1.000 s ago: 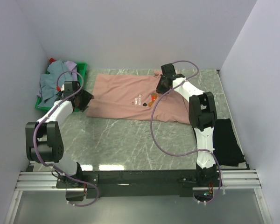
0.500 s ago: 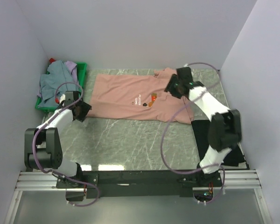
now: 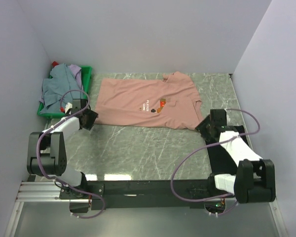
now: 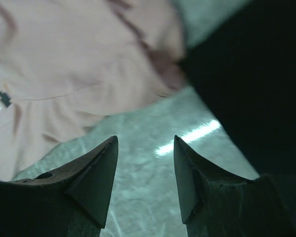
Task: Fold and stack the t-shirts
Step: Fold the tshirt
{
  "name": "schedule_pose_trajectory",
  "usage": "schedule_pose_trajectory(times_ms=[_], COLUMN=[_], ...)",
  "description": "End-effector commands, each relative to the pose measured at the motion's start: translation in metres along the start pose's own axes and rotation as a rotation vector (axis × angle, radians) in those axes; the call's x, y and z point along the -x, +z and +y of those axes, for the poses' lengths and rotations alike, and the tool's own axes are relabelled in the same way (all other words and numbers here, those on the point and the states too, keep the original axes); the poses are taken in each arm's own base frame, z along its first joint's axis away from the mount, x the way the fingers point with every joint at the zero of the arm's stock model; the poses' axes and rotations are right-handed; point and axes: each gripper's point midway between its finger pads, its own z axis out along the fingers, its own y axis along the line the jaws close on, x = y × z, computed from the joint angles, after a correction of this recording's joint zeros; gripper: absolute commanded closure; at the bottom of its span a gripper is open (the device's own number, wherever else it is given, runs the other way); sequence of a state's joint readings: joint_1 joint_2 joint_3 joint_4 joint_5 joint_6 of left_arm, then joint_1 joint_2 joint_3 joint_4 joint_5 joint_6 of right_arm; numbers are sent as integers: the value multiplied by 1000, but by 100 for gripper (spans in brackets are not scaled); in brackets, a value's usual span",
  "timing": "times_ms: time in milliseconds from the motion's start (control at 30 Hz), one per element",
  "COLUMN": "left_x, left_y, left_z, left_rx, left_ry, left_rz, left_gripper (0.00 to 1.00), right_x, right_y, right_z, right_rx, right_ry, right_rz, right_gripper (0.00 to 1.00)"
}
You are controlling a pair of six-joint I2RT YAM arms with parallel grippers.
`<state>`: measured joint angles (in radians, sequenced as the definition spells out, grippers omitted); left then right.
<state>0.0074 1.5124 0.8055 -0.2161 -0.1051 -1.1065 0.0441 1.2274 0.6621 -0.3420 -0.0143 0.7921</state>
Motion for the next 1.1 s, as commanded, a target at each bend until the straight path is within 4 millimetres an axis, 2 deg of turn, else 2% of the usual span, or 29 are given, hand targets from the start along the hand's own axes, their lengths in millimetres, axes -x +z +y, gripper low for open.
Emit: schedule_pose_trajectory(times_ms=[0, 67, 400, 633, 867, 900, 1033, 1067], left_x=[7, 9, 17, 17, 16, 17, 17, 10], left_y=[4, 4, 4, 11, 19, 20, 29, 30], left_z=[-4, -3, -2, 2, 4, 4, 2, -3], left_rx=[-14, -10, 1, 28, 50, 53, 62, 51], left_ry=[-23, -21, -11, -2, -2, -3, -4, 14], left_rz=[-46, -53, -95, -97, -94, -93, -91, -80], left_gripper=[43, 43, 45, 48, 51, 51, 53, 56], right_x=[11, 3, 7, 2, 8, 14, 23, 25], right_y=[-3, 2, 27, 45, 49, 50, 49, 48], right_z=[-4, -7, -5, -7, -7, -11, -4, -2], right_rx=[31, 33, 42, 37, 29, 22, 32, 34], right_ry=[55, 61, 141, 181, 180, 199, 185, 184], right_rz=[-75, -50, -65, -50, -67, -77, -94, -95], right_gripper=[44, 44, 42, 42, 45, 46, 50, 52])
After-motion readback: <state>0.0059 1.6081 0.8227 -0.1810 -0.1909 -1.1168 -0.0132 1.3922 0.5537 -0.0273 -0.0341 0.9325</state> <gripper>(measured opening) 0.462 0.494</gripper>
